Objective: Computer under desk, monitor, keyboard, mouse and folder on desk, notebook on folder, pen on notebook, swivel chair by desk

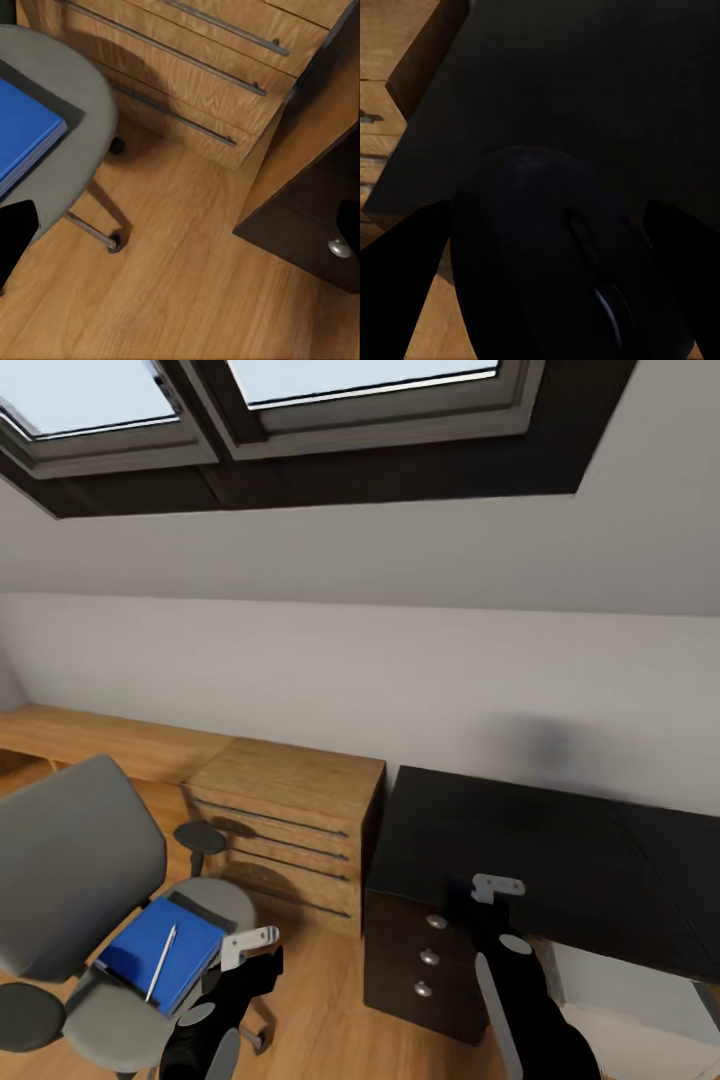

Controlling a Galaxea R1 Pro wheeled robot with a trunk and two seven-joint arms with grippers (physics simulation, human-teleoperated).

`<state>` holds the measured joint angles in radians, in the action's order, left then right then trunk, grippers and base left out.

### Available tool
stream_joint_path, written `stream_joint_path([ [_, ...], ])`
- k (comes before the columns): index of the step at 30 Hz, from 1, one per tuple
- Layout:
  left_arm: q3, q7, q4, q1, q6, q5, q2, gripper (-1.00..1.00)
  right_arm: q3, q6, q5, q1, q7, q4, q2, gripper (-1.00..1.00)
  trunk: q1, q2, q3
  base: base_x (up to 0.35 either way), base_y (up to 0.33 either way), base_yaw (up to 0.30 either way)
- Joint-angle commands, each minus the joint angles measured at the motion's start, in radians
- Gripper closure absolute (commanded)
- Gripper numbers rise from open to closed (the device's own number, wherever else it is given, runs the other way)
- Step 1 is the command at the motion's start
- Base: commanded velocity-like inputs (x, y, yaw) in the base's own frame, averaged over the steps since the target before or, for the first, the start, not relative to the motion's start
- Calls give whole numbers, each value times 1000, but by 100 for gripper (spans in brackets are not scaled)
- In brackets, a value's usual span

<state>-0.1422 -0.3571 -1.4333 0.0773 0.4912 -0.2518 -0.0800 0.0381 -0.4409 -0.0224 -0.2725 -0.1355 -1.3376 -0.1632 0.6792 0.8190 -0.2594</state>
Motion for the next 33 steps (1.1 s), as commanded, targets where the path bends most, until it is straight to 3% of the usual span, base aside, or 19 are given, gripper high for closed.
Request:
stream_joint_path([
  [1, -2, -10, -1, 1, 3, -10, 0, -100, -1, -1, -2, -1, -2, 0, -1, 100, 1, 1, -1, 309, 0, 236],
  [12, -9, -10, -1, 1, 3, -10, 0, -100, -62, 16, -4, -1, -6, 36, 0, 100, 1, 1, -1, 289, 0, 255],
  [20, -10, -10, 0, 1, 5, -11, -1, -100, -69, 59, -8, -1, -6, 86, 4, 100, 1, 1, -1, 303, 0, 45],
  [33, -25, -11, 1, 1, 8, -10, -3, -100, -69, 153, -13, -6, -6, 256, 6, 100, 1, 1, -1, 35, 0, 1],
])
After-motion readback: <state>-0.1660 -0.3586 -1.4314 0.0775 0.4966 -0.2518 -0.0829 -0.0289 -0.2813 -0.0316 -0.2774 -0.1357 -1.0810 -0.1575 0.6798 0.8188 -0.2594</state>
